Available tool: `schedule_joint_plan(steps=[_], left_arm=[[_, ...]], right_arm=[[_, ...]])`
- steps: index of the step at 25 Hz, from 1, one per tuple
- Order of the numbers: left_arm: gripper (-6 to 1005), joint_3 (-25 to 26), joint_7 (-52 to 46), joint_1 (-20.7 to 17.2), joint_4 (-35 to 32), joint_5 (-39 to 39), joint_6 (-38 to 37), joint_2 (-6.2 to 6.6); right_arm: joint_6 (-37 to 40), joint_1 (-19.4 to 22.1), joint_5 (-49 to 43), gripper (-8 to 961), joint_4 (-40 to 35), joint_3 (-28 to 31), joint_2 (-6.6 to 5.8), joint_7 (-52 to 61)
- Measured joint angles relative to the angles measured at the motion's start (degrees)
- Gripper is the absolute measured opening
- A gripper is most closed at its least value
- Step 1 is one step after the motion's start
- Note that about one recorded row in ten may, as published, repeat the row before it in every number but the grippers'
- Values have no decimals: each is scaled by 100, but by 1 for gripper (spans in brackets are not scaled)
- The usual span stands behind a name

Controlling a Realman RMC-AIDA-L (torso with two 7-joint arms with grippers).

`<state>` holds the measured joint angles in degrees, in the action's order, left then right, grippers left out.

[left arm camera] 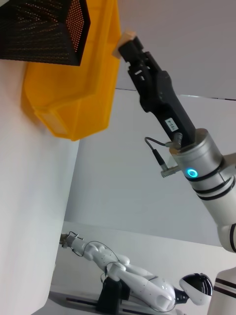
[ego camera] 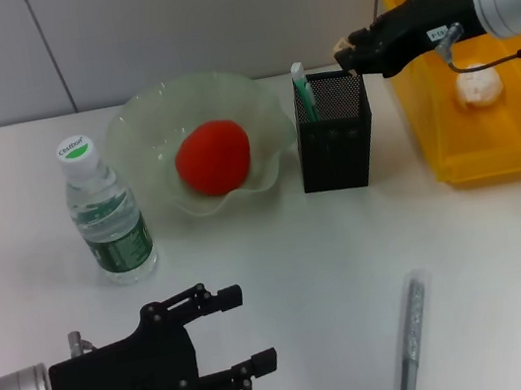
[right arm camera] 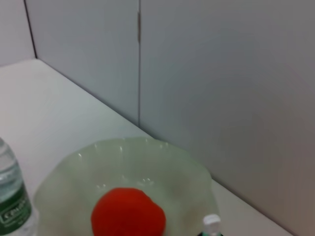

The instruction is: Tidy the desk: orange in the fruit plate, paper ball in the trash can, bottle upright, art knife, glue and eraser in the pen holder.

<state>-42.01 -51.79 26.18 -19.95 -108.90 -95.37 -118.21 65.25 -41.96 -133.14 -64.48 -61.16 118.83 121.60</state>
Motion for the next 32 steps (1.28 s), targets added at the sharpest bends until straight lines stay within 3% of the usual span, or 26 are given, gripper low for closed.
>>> schedule_joint_plan(steps=[6,18,27,32], left_arm=[[805,0,13,-8,0,0,-34,5],[806,0,19,-10,0,0,-53,9],[806,0,-15,-25,-76,12,-64,9],[806,0,-15,-26,-79,18,-68,17]], right_arm=[[-166,-338,-475,292,444,8,-14,316],[-318,-670,-546,311,998,-43,-36,319],[-308,-692,-593,325,1044,-43,-39,316],[-366,-694,-614,428,1031,-17,-22,316]])
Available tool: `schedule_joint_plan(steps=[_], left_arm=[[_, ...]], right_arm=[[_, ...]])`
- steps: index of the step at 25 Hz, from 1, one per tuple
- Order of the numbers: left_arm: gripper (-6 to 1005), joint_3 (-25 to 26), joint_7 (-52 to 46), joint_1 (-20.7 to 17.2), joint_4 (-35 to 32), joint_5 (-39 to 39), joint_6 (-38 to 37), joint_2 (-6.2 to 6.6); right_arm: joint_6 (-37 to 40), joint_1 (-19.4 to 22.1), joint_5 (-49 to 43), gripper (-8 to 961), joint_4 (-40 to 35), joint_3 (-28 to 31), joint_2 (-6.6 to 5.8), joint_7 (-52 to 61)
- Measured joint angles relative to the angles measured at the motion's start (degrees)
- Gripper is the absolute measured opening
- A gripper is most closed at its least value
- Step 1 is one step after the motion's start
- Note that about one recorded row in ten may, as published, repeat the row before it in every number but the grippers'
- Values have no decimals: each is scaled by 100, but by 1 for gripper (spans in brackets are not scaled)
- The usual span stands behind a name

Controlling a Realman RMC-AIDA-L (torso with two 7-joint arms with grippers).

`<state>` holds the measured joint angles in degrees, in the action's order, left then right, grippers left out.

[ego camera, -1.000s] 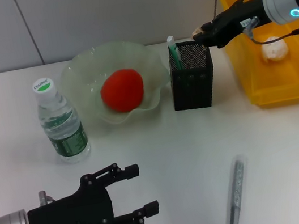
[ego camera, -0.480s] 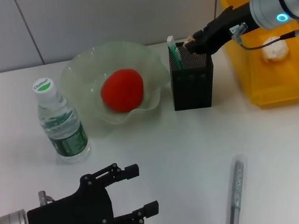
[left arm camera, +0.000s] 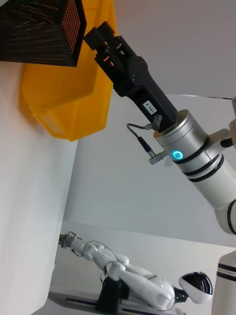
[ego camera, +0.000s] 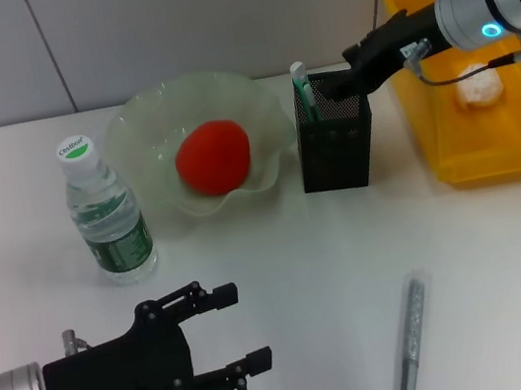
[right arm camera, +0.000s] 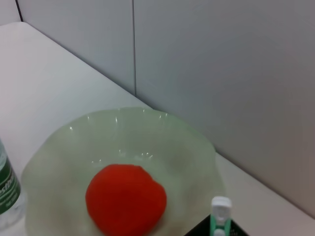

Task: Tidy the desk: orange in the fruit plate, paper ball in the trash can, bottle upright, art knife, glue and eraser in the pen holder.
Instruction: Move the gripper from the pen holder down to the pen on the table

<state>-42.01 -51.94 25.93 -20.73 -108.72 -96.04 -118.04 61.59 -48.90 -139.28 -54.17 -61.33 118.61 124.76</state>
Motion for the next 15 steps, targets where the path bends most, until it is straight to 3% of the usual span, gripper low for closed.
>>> schedule_joint_plan(steps=[4,6,7,10,11,12,15], left_arm=[[805,6,0,0,-1,1,-2,6],[805,9,0,6,-7,1,-4,9],[805,9,0,9,-10,2,-5,8],[805,11,0,21,-11,2,-5,7],[805,15,-1,23,-11,1,-5,5],[805,15,-1,23,-11,1,-5,5],[805,17,-1,25,-12,0,-5,4]], right_arm=[[-142,141,529,511,-202,177,26,-70],[227,421,1849,552,-353,389,-37,-671],[227,421,1849,567,-353,389,-37,-671],[1117,712,3220,610,-342,529,-212,-1481],[1771,858,3737,625,-307,558,-348,-1836],[1771,858,3737,625,-307,558,-348,-1836],[2507,949,3850,626,-231,554,-562,-2154]])
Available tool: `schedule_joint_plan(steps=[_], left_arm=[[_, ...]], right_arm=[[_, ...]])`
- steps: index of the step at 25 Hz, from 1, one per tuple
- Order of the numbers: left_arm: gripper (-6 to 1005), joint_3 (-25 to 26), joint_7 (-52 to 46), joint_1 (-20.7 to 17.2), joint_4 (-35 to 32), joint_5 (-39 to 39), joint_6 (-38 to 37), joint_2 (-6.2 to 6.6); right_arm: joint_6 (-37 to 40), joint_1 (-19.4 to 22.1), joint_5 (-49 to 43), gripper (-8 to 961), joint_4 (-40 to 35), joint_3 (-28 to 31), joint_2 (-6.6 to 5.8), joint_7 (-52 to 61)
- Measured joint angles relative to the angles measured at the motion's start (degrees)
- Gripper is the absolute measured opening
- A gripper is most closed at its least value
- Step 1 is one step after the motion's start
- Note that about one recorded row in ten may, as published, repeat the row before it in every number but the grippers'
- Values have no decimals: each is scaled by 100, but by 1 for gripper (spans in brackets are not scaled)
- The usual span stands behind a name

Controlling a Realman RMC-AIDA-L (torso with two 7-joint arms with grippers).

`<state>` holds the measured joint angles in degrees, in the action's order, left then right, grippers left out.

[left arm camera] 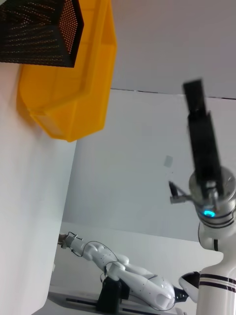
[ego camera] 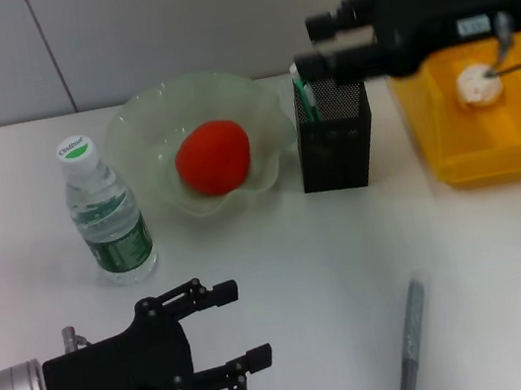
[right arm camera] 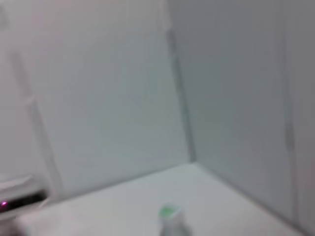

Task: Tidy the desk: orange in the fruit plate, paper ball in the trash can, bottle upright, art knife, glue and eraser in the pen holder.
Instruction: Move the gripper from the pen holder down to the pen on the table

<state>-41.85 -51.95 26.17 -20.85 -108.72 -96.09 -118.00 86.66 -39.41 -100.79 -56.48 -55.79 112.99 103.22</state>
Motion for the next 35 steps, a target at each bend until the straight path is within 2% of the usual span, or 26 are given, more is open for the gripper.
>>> schedule_joint_plan(steps=[1,2,5,10,11,15,16,20,24,26,29,31,35], left_arm=[[805,0,0,-3,0,0,0,-1],[805,0,0,-3,0,0,0,-1],[805,0,-6,-22,-4,0,0,-2],[805,48,-50,-46,-56,-1,1,-2],[805,49,-69,-52,-70,-1,1,-4],[805,50,-96,-67,-92,-1,0,-7],[805,51,-96,-69,-99,-1,0,-7],[805,54,-97,-75,-122,-1,0,-6],[806,54,-113,-77,-128,-1,-3,-6],[806,54,-129,-78,-130,-1,-4,-7],[806,54,-138,-78,-131,0,-5,-3],[806,54,-141,-78,-138,-1,-7,0],[806,54,-140,-78,-139,0,-15,-1]], right_arm=[[331,-42,-71,626,120,-23,-144,-94],[331,-42,-71,626,120,-23,-144,-94],[723,-179,-318,627,272,-43,-311,-113],[1302,-452,-1134,628,244,-59,-347,-124],[1495,-586,-1511,628,243,-68,-318,-99],[1744,-771,-2012,629,242,-73,-245,-76],[1850,-886,-2351,629,237,-74,-180,-25],[1849,-1077,-2809,630,242,-73,-111,340],[1712,-1364,-3408,631,280,-76,-38,1272],[1760,-1603,-3911,631,278,-81,53,2113],[1797,-1761,-4182,632,316,-81,93,2700],[1810,-2060,-4563,632,623,-83,146,3665],[1813,-2335,-4759,633,1039,-162,185,4359]])
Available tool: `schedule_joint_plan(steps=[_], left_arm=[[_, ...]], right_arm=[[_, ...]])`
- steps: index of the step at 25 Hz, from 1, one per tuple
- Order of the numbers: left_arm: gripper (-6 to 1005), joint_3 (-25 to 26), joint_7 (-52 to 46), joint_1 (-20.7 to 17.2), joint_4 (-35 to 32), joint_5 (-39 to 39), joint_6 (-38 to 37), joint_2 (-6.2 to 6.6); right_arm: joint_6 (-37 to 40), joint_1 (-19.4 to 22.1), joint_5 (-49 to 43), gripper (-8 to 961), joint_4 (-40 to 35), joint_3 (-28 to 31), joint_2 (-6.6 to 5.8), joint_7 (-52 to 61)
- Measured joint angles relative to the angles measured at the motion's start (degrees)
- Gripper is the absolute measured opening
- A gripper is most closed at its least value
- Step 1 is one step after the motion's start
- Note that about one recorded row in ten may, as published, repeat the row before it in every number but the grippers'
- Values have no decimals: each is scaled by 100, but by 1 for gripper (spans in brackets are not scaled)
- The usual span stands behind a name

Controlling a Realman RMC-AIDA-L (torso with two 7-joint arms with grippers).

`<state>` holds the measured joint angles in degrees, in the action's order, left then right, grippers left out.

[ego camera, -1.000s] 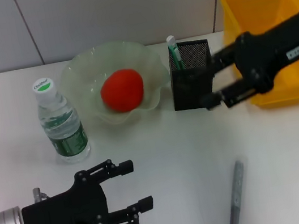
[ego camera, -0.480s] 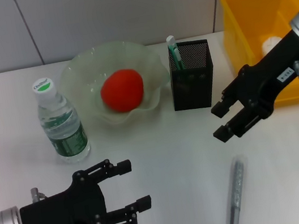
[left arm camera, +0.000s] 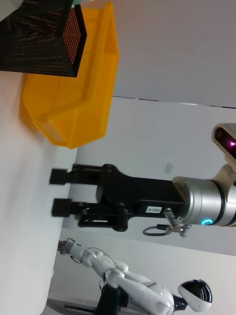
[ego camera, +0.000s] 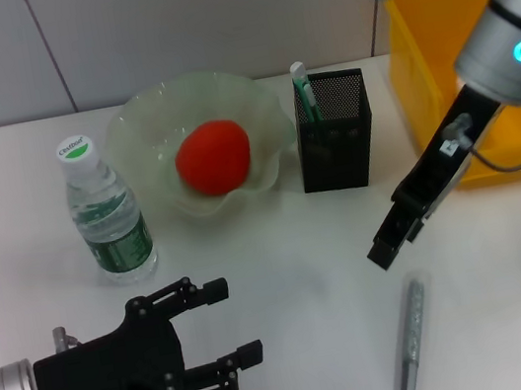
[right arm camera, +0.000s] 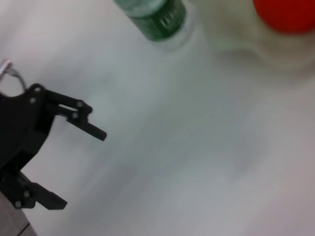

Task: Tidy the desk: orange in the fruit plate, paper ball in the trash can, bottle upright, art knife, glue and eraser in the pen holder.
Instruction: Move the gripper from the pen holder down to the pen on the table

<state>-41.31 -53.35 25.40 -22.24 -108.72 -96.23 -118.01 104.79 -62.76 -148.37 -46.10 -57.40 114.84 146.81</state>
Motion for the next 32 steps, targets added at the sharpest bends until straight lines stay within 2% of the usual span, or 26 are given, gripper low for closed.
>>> schedule_joint_plan(steps=[3,5,6,7,11,16,32], left_arm=[[806,0,0,0,0,0,-5,-3],[806,0,1,1,0,0,-9,-7],[806,0,1,1,0,0,-15,-10],[806,0,1,1,0,0,-15,-10],[806,0,1,0,0,0,-25,-19],[806,12,-1,0,0,0,-32,-20],[805,158,38,-90,2,53,-140,-29]], right_arm=[[-24,-137,-178,634,158,-268,64,550],[-74,-182,-362,634,168,-472,158,839],[-113,-225,-520,634,175,-568,261,1020],[-113,-225,-520,635,175,-568,261,1020],[-261,-350,-883,635,387,-720,444,1193],[-598,-369,-904,636,725,-949,454,1477],[-1198,-354,-804,640,1418,-1113,496,1704]])
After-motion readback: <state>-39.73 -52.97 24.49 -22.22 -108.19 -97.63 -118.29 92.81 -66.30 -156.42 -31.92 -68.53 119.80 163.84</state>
